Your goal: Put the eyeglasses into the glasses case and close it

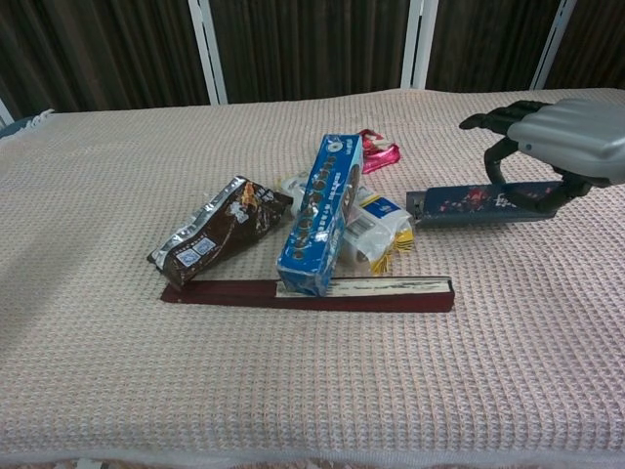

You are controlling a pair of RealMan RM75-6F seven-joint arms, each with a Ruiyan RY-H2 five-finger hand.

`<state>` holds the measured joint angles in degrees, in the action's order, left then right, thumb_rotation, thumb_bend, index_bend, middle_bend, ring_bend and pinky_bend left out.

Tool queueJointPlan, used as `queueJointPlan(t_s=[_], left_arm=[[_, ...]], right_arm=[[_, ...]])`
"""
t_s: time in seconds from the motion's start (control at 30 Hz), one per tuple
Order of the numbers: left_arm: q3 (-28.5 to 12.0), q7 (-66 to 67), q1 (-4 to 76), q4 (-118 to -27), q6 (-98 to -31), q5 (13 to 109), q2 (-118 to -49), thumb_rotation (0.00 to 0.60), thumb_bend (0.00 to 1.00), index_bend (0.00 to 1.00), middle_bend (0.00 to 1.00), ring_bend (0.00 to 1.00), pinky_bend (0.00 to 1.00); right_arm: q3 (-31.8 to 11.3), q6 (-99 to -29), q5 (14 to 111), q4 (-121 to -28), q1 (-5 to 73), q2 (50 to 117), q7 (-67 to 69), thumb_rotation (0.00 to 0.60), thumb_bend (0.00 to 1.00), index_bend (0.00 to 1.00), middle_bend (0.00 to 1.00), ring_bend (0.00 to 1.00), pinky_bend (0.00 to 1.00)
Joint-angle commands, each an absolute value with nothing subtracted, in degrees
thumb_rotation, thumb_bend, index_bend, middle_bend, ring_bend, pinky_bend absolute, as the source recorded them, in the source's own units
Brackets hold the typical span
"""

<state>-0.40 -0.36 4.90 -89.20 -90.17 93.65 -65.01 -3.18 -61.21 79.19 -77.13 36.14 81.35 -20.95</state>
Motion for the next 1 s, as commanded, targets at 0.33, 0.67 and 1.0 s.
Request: queueJointPlan(t_s=[0.33, 0.67, 1.0], left_arm=[[-0.5, -0.1, 5.1, -89.2, -89.5, 93.2, -65.0, 0.6, 0.44, 0.0, 0.0, 0.0, 0.03], [-0.9, 0.5, 5.6, -89.0, -88.5, 92.3, -65.3, 0.6, 0.44, 0.0, 0.0, 0.0, 0.04], [-0.9, 0.8, 5.9, -89.0, -87.6, 91.8, -65.5, 0.6, 0.44, 0.0, 0.0, 0.0, 0.04]], right_arm=[[-7.7, -51.4, 70.6, -78.0, 38.6, 80.8, -11.9, 0.6, 0.59, 0.81, 0.15, 0.0, 0.0], [-10.2, -46.3, 64.1, -73.5, 42.0, 83.7, -13.8, 0.6, 0.59, 0.81, 0.15, 0.0, 0.0], [-11.0, -44.1, 61.4, -69.9, 43.9, 85.7, -14.6, 0.6, 0.59, 0.81, 0.15, 0.0, 0.0]])
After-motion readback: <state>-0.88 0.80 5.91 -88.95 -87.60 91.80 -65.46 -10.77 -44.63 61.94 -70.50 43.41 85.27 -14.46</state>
